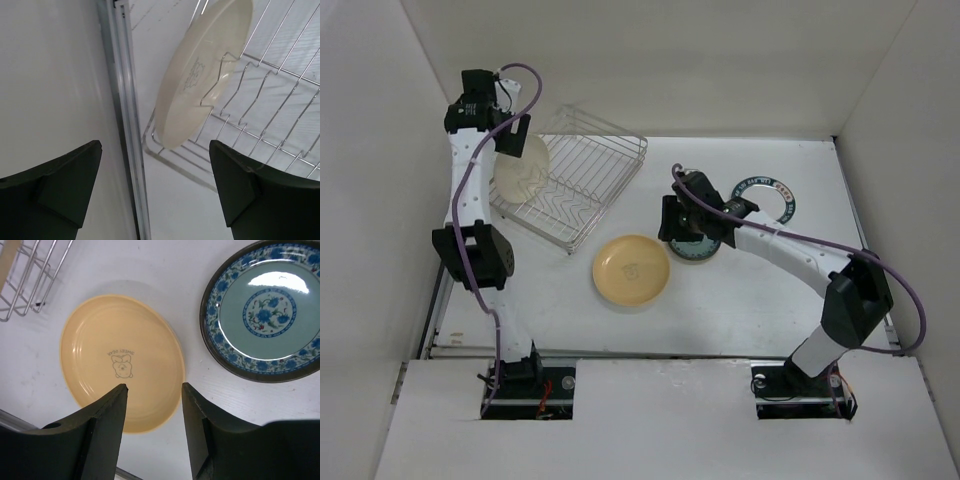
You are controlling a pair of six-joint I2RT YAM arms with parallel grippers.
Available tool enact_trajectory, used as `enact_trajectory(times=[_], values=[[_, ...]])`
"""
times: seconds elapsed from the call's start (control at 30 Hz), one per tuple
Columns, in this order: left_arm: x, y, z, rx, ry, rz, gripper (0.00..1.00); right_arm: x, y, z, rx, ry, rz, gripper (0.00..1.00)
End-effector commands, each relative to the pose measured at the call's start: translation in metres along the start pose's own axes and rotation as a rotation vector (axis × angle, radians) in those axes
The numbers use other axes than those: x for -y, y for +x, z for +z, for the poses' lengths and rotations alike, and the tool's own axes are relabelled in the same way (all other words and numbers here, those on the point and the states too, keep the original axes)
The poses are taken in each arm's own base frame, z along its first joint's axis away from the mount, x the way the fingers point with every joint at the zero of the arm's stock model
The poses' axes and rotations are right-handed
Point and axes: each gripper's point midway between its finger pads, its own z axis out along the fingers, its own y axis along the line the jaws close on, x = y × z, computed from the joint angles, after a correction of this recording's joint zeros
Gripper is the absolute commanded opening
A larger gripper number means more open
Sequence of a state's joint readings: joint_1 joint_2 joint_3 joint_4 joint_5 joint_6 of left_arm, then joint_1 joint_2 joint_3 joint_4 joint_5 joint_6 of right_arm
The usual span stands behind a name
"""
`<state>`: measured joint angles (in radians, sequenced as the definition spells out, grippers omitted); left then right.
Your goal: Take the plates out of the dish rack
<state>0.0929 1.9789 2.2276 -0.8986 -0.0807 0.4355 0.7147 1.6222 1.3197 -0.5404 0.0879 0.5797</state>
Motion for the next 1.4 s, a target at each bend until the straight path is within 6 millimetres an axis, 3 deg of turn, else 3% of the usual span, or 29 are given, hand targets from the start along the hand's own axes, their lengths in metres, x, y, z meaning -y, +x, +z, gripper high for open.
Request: enact_trajectory(times=[0.0,0.17,0.27,0.57,0.7,0.8,0.87,1.07,1.23,1.3,1.37], values=[[0.007,-0.014,0.017,0.034,0.043,0.052,0.85,-0.006,-0.019,-0.015,0.065,0.001,-0.010,0.54],[0.007,-0.015,0.040,0.039,0.045,0.036,0.70,-0.008,-0.022,-0.017,0.073,-0.004,-0.018,0.54],[0.007,-0.012,0.048,0.026,0.034,0.026,0.48,-0.008,-0.022,-0.017,0.073,-0.004,-0.018,0.54],[0.001,-0.001,0.055,0.002,-0.018,0.026,0.01,-0.005,-0.019,-0.018,0.065,0.001,-0.019,0.54],[-0.008,-0.011,0.036,0.039,-0.054,0.006,0.00,-0.007,-0.020,-0.022,0.073,-0.004,-0.009,0.55],[-0.019,-0.032,0.009,0.127,-0.086,-0.045,0.00,-0.008,-0.022,-0.025,0.080,-0.009,-0.008,0.55],[-0.024,-0.052,-0.020,0.213,-0.109,-0.050,0.00,-0.009,-0.024,-0.029,0.089,-0.015,-0.007,0.55],[-0.028,-0.079,-0.091,0.363,-0.131,-0.043,0.00,-0.009,-0.029,-0.034,0.103,-0.014,0.004,0.55],[-0.018,-0.075,-0.125,0.395,-0.080,-0.039,0.00,-0.015,-0.043,-0.051,0.155,-0.038,0.002,0.55],[-0.004,-0.073,-0.135,0.402,0.001,-0.035,0.00,-0.021,-0.049,-0.058,0.174,-0.063,-0.009,0.55],[0.024,-0.056,-0.141,0.346,0.133,-0.024,0.00,-0.033,-0.064,-0.073,0.228,-0.121,-0.002,0.55]])
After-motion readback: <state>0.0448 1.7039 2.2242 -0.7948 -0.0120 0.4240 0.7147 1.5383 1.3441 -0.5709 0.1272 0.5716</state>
